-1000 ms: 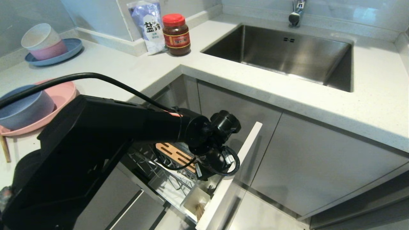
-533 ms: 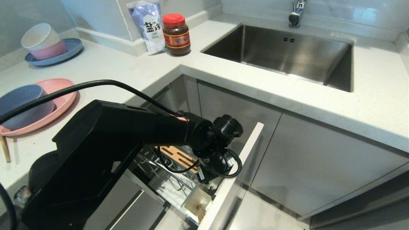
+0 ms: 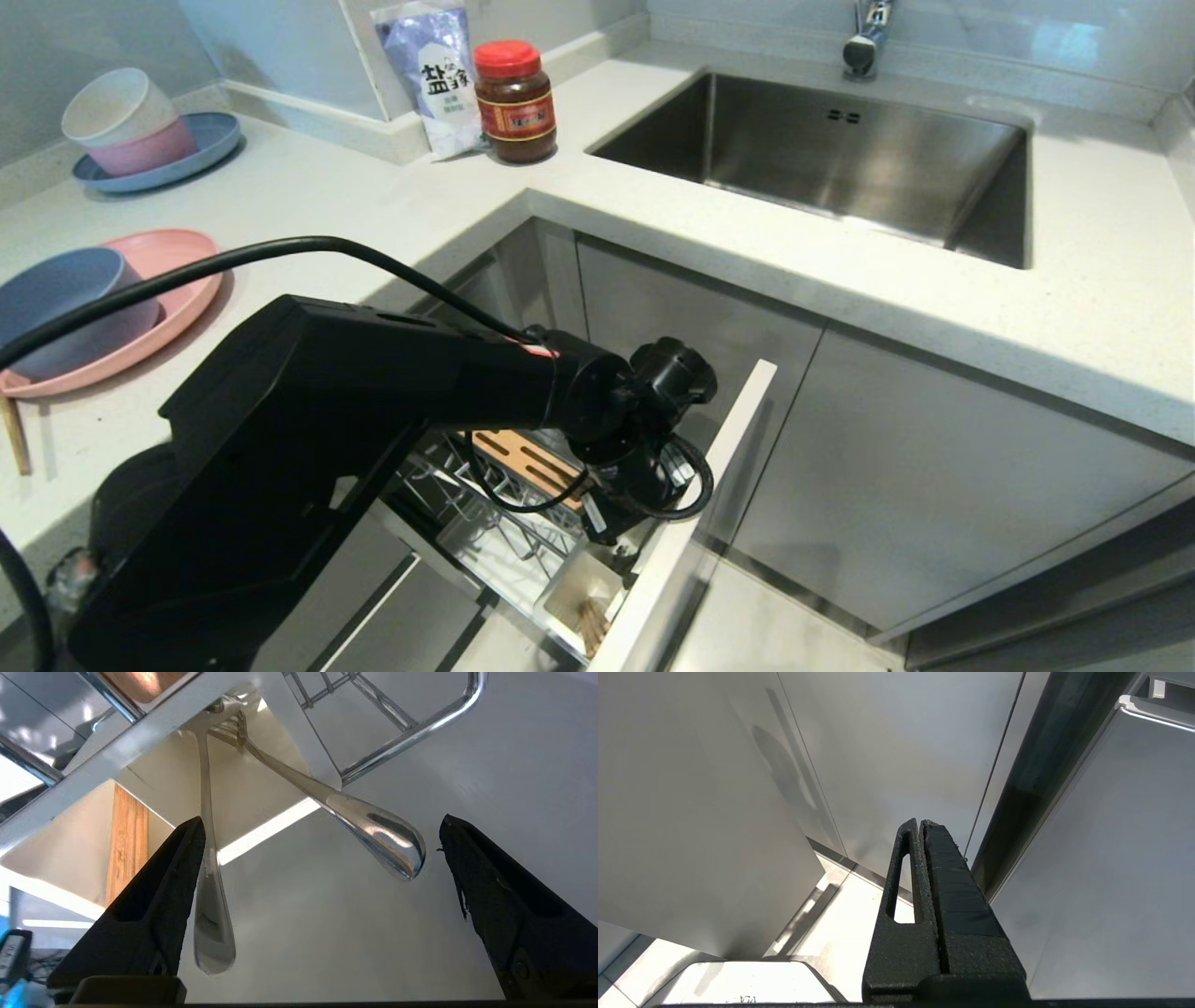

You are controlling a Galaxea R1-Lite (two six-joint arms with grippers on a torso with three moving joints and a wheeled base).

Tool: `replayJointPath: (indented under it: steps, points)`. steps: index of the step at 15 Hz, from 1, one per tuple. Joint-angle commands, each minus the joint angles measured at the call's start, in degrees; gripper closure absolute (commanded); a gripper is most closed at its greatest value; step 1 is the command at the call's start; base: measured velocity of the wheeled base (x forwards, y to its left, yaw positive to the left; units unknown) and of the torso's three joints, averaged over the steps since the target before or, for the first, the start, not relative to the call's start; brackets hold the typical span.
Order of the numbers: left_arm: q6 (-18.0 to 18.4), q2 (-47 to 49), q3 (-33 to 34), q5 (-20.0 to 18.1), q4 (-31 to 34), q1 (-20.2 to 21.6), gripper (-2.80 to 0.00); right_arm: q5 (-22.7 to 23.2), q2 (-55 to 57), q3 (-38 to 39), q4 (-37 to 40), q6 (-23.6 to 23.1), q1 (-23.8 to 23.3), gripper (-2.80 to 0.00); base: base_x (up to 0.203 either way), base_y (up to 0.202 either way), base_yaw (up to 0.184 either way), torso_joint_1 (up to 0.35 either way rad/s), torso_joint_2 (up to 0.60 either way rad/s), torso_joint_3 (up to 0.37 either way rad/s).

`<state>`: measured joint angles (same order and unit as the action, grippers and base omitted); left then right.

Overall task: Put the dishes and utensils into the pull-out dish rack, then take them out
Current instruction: Take the fork out of the cupboard

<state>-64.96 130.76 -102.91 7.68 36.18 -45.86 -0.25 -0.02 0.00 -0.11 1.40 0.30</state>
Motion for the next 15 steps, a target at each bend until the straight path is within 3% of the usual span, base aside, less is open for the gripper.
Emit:
replayJointPath:
  steps: [1,15]
  points:
    - [-1.20,-0.06,-0.01,0.05,0.21,-0.02,-2.80,-0.02,-0.19,0.09,-0.06,0.00,-0.04,0.00,0.000,0.000,0.000,0.000,0.00,0.000]
    - [-3.69,0.90,-0.80,-2.49,-0.50,-0.11,-2.80,-0.02,-0.23,0.09,-0.06,0.00,-0.02,0.00,0.000,0.000,0.000,0.000,0.00,0.000]
